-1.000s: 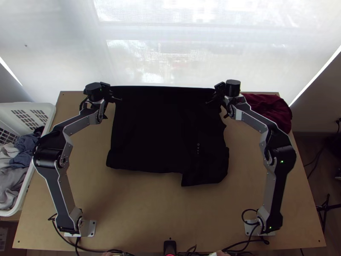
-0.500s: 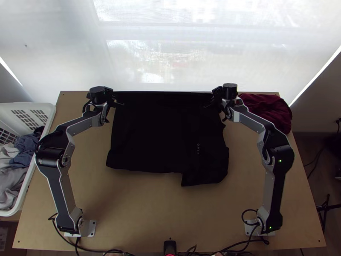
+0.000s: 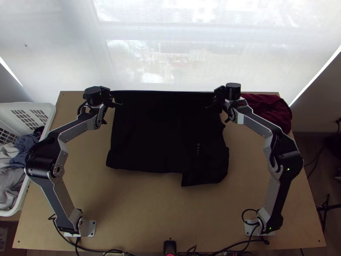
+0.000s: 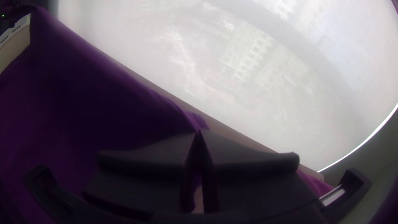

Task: Fold the t-shirt

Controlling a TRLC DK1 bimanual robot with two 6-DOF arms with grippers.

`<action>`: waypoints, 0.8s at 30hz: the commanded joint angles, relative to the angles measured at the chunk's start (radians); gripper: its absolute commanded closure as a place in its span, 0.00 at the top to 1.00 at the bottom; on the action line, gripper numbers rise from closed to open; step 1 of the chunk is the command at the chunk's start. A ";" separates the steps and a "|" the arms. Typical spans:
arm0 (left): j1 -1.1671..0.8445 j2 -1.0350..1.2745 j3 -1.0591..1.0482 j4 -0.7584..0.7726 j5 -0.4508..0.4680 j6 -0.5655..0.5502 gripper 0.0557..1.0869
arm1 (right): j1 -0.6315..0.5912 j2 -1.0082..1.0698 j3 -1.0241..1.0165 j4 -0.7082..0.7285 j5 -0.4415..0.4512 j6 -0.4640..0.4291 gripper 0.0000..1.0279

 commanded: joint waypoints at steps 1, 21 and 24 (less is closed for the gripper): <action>0.000 -0.107 -0.100 -0.006 0.023 -0.017 0.03 | 0.014 -0.096 -0.065 -0.034 -0.003 0.001 0.03; -0.030 -0.256 -0.217 -0.245 0.132 -0.075 0.03 | 0.047 -0.280 -0.238 -0.186 -0.058 0.005 0.03; -0.027 -0.268 -0.241 -0.276 0.143 -0.076 0.03 | 0.056 -0.306 -0.265 -0.192 -0.066 0.007 0.03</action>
